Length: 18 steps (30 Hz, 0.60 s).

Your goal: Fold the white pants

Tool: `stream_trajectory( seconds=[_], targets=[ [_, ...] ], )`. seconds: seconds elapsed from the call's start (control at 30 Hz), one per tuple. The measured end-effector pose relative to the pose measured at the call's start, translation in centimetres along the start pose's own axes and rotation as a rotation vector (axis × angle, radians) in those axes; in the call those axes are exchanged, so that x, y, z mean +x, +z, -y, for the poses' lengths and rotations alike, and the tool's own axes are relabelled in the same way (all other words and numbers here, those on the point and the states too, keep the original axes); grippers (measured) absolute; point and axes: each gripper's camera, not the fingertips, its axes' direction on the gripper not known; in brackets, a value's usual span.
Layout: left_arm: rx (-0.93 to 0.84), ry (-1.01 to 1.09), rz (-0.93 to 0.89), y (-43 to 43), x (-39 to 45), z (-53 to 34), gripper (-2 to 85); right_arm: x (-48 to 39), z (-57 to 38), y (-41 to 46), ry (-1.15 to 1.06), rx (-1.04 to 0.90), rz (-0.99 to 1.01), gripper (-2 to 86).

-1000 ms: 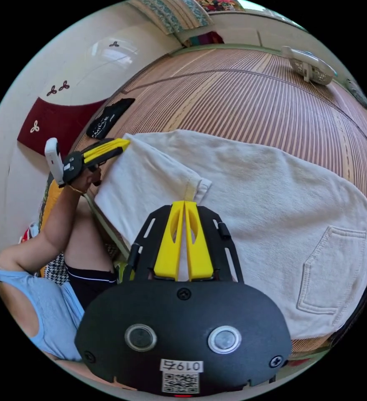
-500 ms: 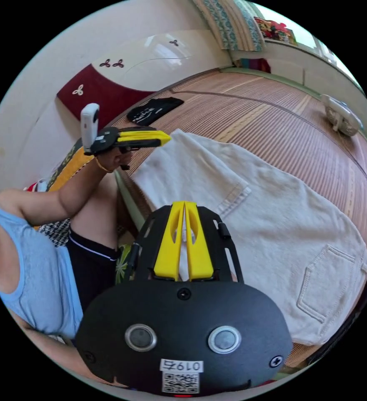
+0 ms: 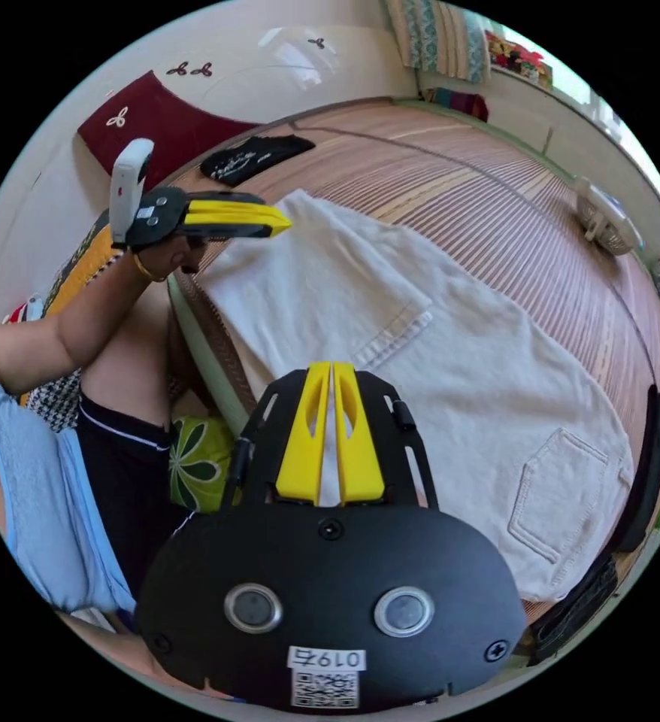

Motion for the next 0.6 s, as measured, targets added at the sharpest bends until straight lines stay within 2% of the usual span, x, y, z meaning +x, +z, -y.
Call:
stream_trajectory(
  seconds=[0.07, 0.27, 0.43, 0.6],
  targets=[
    [0.031, 0.037, -0.019, 0.0, 0.7, 1.0, 0.8, 2.4, 0.2, -1.4, 0.083, 0.091, 0.032, 6.8],
    [-0.009, 0.077, -0.106, 1.5, 0.3, 3.3, 0.9, 8.4, 0.6, -0.9, 0.271, 0.169, 0.147, 10.9],
    [-0.148, 0.061, -0.102, 3.8, -1.5, 3.7, 1.1, 10.1, 1.0, 0.3, 0.322, 0.17, 0.208, 10.0],
    [-0.178, 0.063, -0.112, 4.3, -2.9, 3.8, 1.1, 9.8, 1.6, 0.8, 0.313, 0.124, 0.154, 5.7]
  ],
)
